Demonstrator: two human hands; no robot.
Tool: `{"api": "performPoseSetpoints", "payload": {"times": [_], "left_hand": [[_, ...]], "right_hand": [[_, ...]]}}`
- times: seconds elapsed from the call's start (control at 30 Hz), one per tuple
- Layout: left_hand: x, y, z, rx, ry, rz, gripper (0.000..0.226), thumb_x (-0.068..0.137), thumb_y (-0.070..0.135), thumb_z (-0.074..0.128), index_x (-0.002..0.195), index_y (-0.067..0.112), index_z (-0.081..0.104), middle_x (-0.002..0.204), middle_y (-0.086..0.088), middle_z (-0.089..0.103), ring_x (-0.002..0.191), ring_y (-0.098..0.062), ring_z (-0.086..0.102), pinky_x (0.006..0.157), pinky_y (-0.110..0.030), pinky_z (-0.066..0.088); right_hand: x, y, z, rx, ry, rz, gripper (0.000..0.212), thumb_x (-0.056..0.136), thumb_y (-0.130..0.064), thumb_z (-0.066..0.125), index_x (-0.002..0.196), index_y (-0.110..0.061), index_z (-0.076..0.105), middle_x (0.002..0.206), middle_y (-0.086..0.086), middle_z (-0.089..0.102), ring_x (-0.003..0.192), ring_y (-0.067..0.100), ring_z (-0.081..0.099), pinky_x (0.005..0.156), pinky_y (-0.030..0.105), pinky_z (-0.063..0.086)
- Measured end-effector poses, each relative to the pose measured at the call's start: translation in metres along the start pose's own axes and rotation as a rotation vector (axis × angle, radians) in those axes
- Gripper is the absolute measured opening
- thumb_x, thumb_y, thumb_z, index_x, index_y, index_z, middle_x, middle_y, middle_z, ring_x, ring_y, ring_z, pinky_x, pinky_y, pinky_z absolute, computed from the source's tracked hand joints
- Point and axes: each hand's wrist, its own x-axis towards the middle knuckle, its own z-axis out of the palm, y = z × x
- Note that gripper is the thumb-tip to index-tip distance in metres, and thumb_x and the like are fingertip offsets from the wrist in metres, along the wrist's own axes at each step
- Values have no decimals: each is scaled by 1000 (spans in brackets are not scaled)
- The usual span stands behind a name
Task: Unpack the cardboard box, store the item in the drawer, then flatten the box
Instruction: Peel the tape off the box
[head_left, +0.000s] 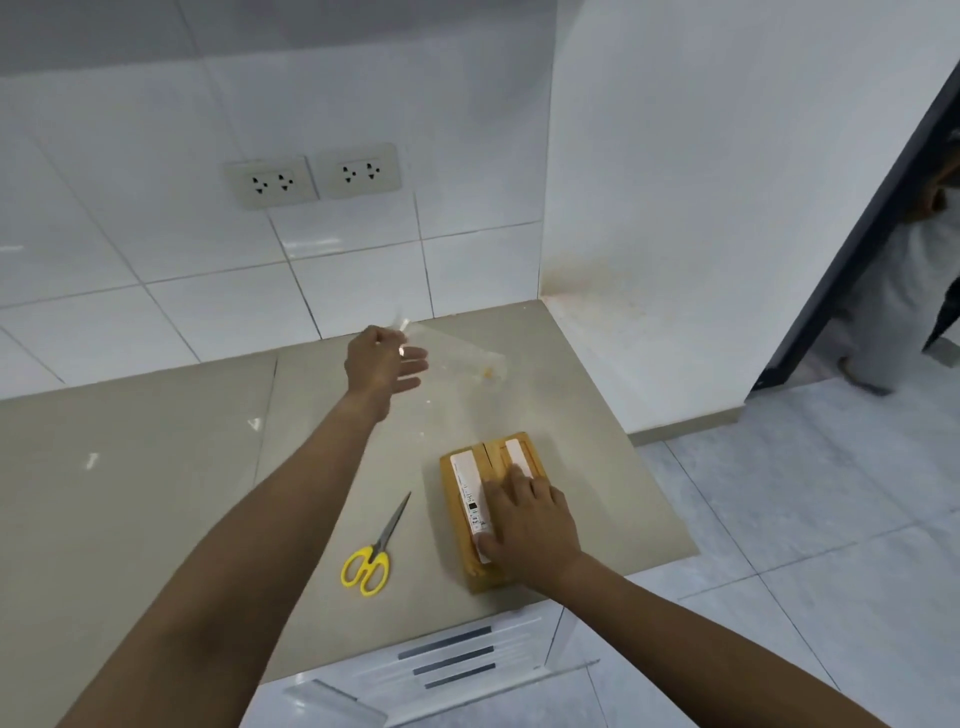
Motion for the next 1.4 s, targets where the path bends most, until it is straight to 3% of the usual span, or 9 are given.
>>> {"api": "performPoseSetpoints", "payload": {"times": [0.33,0.57,0.67,0.77,0.87,1.0,1.1,1.27,1.4], "left_hand": [[22,-39,-83,55,63,-124,16,94,21,57,106,12,63,101,-17,68,79,-28,67,75,-41,55],[-14,-59,-88,-86,-51,-113,13,98,15,53,104,12,64,93,-14,71,82,-29,70,75,-42,57],[-26,-51,-91,-77,-112,-52,16,100,14,50,105,12,66,103,-18,72,92,-34,70,82,-47,57],[-35,-40,-95,-40,-181,-5,17,98,16,54,110,9,65,108,-16,72,98,-34,71,85,-48,57],[-40,-33,-105,9,-262,40,18,97,15,57,112,9,65,112,-14,72,101,-30,70,86,-46,57],[-42,-37,-129,74,-311,60,12,93,13,62,104,12,66,114,-12,71,108,-26,68,90,-46,54],[-39,-49,-147,136,-319,51,7,91,11,65,98,11,66,115,-7,72,112,-27,65,93,-47,52],[-31,-61,-164,166,-298,34,12,91,9,66,101,4,65,113,-5,72,110,-27,66,92,-46,53],[-21,-65,-169,117,-241,-2,7,91,10,65,97,7,65,110,-8,73,103,-28,69,86,-46,56]], "right_hand": [[4,-7,-6,-6,-46,43,64,89,-60,38,139,-20,37,149,13,35,131,38,38,107,49,32],[50,-32,-60,574,248,58,30,92,-36,55,117,-19,59,118,4,57,107,25,58,87,35,42],[73,-48,-78,427,379,-20,35,87,-34,62,119,-19,60,104,3,63,97,21,60,81,34,38],[91,-61,-96,821,36,72,49,85,-24,67,128,-25,44,76,5,71,59,13,63,59,24,45],[105,-58,-99,1062,-338,158,24,85,-16,68,108,-14,60,69,10,73,36,11,49,44,21,41],[114,-58,-89,1187,-377,172,9,86,-8,65,95,-4,66,78,12,76,44,14,59,46,21,48],[124,-65,-73,955,-203,84,9,82,-5,66,90,-7,67,83,6,74,55,21,68,54,25,52],[146,-78,-49,617,-124,-95,41,83,-15,69,122,-21,61,101,1,67,86,16,61,72,25,45],[150,-98,-36,880,-243,-57,23,86,-10,61,107,-13,72,89,2,65,72,19,64,65,27,51]]}}
